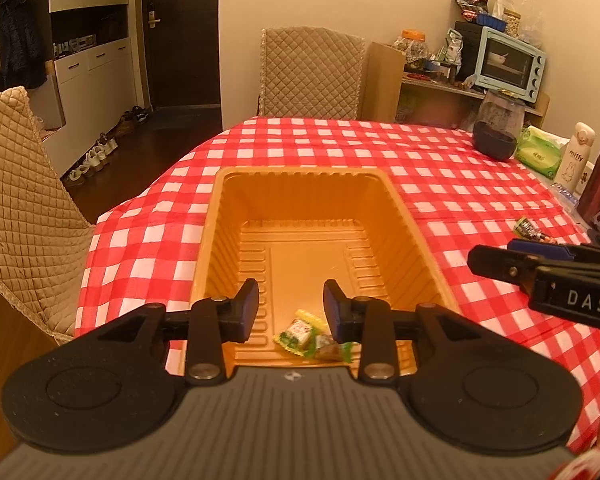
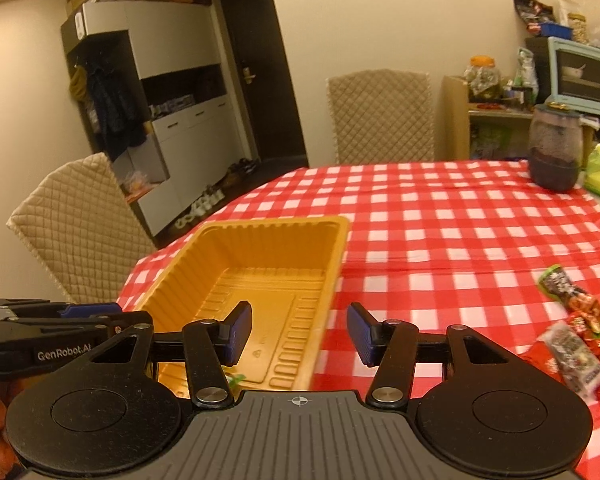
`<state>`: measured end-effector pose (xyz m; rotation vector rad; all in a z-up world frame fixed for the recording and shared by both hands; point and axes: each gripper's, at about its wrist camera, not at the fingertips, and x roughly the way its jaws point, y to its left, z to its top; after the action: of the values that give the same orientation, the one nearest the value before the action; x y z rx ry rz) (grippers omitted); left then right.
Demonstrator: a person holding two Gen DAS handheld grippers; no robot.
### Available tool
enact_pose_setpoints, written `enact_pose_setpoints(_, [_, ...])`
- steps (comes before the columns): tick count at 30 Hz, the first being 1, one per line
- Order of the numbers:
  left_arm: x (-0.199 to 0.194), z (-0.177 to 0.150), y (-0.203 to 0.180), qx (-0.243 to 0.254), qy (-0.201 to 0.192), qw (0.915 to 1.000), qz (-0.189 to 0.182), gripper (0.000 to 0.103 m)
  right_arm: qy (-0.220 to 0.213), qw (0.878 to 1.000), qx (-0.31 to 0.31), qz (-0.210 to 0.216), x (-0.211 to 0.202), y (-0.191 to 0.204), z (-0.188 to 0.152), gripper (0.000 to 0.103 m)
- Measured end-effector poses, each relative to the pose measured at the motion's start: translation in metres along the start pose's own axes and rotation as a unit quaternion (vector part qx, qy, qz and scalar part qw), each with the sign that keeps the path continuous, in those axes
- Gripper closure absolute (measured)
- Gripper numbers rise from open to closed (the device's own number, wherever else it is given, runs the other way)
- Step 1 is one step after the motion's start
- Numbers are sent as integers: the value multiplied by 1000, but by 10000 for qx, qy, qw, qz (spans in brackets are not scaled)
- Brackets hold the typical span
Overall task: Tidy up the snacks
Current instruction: 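Open the right gripper to drop the green candy into the tray, then move the right tool back to the snack pile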
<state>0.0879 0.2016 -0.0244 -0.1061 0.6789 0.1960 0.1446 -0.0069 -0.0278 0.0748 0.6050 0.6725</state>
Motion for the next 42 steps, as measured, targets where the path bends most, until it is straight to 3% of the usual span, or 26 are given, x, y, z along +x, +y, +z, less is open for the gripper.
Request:
enact_pose_setpoints(9, [-16,8,-38,45,-123,9995,-289,62,-124,9985,182,-509,-55,-36,-9,50])
enact_pose_setpoints(11, [-19,8,-51,59,-143,9991,-395,54,-144,9973,265,-669,-70,-47,-13,50])
enact_pose_setpoints(15, [-24,5,-78,96,-139,9979,-618,48,-198,9935,437,-1036,-104,-72,-20,50])
enact_pose_setpoints(17, [-27,3,-94,82,-142,9970,-759,33,-195,9909,545,-1217,-119,-86,-23,50])
enact_pose_setpoints(18, [-28,1,-102,92,-147,9963,-842,30,-203,9893,610,-1306,-125,-92,-24,50])
enact_pose_setpoints(20, [-30,-2,-119,127,-108,9950,-982,24,-234,9860,736,-1479,-140,-105,-27,46])
enact_pose_setpoints(22, [-30,-4,-135,166,-71,9932,-1146,19,-267,9823,856,-1644,-153,-117,-30,32])
enact_pose_setpoints(25, [-31,-7,-160,314,-48,9910,-1302,11,-334,9769,1017,-1848,-170,-135,-35,29])
enact_pose_setpoints(33, [-18,-14,-198,460,234,9873,-1501,3,-318,9692,1272,-2083,-191,-172,-42,28])
enact_pose_setpoints(42, [10,-21,-214,620,280,9890,-1312,2,124,9790,803,-1871,-173,-200,-32,28])
